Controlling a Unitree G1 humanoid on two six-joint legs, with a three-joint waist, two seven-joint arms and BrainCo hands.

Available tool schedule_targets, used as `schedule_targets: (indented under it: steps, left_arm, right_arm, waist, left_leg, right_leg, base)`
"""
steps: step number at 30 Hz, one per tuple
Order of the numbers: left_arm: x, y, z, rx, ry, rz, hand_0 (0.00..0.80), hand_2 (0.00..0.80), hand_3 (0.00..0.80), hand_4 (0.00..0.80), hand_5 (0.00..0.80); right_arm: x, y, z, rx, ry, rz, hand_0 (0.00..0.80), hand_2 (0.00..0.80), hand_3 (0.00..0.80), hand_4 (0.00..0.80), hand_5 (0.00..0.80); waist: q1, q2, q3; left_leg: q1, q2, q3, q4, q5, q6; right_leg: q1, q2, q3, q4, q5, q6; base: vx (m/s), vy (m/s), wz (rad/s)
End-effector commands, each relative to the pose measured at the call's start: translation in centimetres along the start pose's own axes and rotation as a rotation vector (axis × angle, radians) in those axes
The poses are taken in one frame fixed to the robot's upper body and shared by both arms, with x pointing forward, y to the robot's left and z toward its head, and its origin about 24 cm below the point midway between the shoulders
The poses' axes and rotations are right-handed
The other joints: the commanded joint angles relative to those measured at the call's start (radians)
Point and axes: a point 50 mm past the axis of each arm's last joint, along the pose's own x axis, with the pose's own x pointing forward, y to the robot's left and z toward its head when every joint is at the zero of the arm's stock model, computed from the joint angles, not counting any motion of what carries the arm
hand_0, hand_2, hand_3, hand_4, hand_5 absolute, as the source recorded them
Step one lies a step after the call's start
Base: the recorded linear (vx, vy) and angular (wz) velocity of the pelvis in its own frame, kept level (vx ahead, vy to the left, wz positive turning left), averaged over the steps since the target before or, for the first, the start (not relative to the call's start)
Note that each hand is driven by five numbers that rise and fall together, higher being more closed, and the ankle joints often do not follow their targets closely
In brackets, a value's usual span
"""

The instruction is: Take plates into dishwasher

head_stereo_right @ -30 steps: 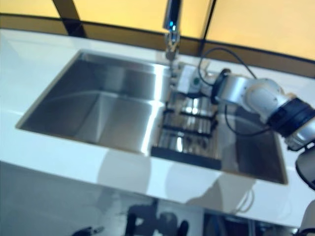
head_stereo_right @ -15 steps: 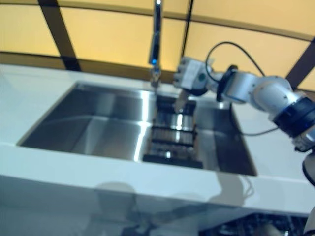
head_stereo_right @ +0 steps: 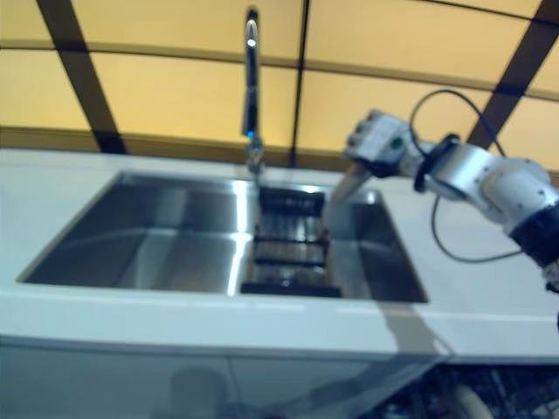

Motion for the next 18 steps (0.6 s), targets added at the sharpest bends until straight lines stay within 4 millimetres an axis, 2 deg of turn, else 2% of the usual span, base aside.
schedule_targets:
  steps: [1, 10, 18]
  left_arm:
    - [0.1, 0.8, 1.0, 0.070, -0.038, 0.043, 0.000, 0.000, 0.000, 0.000, 0.000]
    - [0.0, 1.6, 0.8, 0.089, -0.043, 0.049, 0.000, 0.000, 0.000, 0.000, 0.000]
    - [0.0, 1.4, 0.6, 0.089, -0.053, 0.042, 0.000, 0.000, 0.000, 0.000, 0.000]
  right_arm:
    - [-3.1, -1.4, -6.2, 0.053, 0.313, -0.033, 0.800, 0.800, 0.800, 0.800, 0.800]
    - [-7.6, 1.4, -9.4, 0.307, 0.576, 0.058, 0.800, 0.800, 0.800, 0.800, 0.800]
    - [-11.5, 3.5, -11.3, 0.534, 0.799, 0.135, 0.800, 0.800, 0.800, 0.800, 0.800]
  waist:
    - [0.012, -0.025, 0.013]
    - [-0.025, -0.028, 0.012]
    - [-0.055, -0.032, 0.008]
  left_leg:
    - [0.025, -0.050, -0.025, -0.002, -0.082, 0.060]
    - [0.043, -0.042, -0.002, -0.002, -0.087, 0.063]
    - [0.056, -0.034, 0.021, -0.002, -0.090, 0.062]
  right_leg:
    - [0.065, -0.013, -0.012, 0.002, -0.052, 0.084]
    - [0.060, -0.007, 0.016, 0.002, -0.045, 0.086]
    - [0.057, -0.001, 0.038, 0.002, -0.041, 0.084]
  base:
    - [0.015, -0.010, -0.08]
    - [-0.006, -0.017, -0.10]
    - [-0.002, -0.002, -0.11]
